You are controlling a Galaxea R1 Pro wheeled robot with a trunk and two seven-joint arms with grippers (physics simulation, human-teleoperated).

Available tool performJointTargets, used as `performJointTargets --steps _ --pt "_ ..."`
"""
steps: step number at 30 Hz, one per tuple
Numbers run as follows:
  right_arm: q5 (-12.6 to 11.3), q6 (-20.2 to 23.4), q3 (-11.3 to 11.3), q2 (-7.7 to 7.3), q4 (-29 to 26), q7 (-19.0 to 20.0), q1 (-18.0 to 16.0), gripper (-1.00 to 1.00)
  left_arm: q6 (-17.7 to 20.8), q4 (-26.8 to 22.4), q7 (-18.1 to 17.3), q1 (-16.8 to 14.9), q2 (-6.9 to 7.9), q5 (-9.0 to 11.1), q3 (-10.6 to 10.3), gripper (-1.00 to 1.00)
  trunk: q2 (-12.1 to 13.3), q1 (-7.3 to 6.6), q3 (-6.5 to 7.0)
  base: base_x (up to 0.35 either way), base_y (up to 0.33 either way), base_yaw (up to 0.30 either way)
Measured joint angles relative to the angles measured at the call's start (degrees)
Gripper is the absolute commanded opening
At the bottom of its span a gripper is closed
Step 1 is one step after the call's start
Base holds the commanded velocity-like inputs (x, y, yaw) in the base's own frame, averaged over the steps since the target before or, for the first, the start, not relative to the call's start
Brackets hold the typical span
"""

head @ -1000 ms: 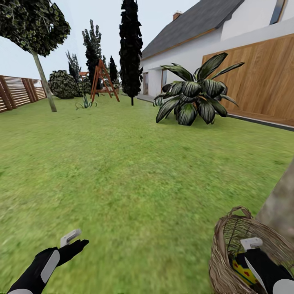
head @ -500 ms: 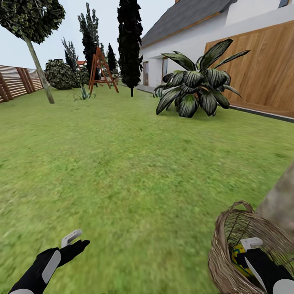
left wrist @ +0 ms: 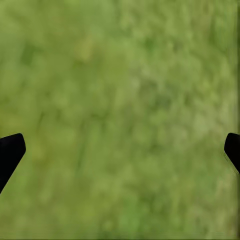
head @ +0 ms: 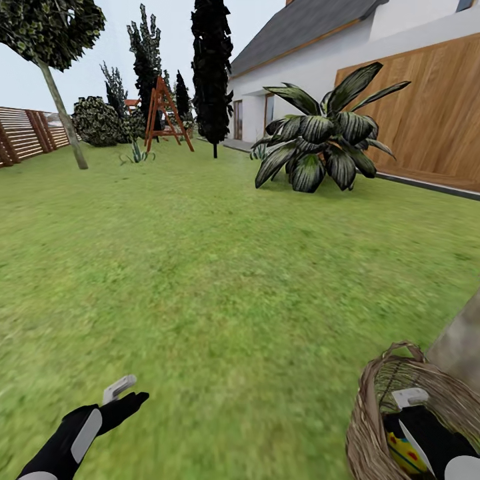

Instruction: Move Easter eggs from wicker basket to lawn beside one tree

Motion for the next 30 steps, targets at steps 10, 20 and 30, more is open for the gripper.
performJointTargets --steps 10,20,30 --pt "0.04 0.04 -0.02 0.01 0.02 -0.01 0.0 1.0 -0.02 0.02 -0.02 0.0 0.0 0.0 -0.03 1.0 0.0 0.0 0.0 0.075 -0.04 0.0" --pt "0.06 0.02 -0.01 0.01 0.01 0.0 0.0 1.0 0.0 0.0 -0.05 0.0 0.0 0.0 -0.02 1.0 0.0 0.02 0.0 0.088 -0.118 0.0" --pt "0.06 0.05 0.0 0.09 0.03 0.0 0.0 1.0 0.0 0.0 0.0 0.0 0.0 -0.01 -0.02 1.0 -0.08 0.17 -1.32 0.001 -0.002 0.0"
